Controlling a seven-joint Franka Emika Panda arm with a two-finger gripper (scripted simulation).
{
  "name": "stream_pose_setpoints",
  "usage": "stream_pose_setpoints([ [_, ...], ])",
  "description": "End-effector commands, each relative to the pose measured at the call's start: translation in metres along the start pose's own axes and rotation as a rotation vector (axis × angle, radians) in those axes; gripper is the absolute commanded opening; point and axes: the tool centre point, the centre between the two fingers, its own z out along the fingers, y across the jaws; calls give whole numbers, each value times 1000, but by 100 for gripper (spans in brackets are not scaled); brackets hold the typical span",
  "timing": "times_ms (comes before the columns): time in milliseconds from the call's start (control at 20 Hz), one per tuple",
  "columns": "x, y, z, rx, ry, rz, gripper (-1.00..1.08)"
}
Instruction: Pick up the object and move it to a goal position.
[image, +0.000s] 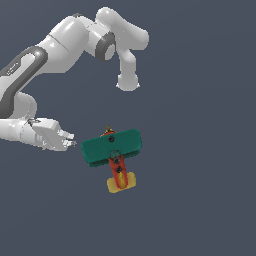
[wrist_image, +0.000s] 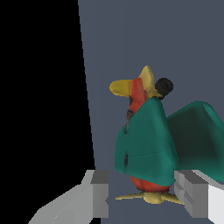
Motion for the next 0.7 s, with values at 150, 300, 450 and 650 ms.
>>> stream_pose_setpoints([
  [150,0,23,15,-6,-27,25,28],
  [300,0,29,19,-8,-34,32,28],
  [450,0,31,21,-8,-36,34,28],
  [650,0,30,22,-7,-36,33,28],
])
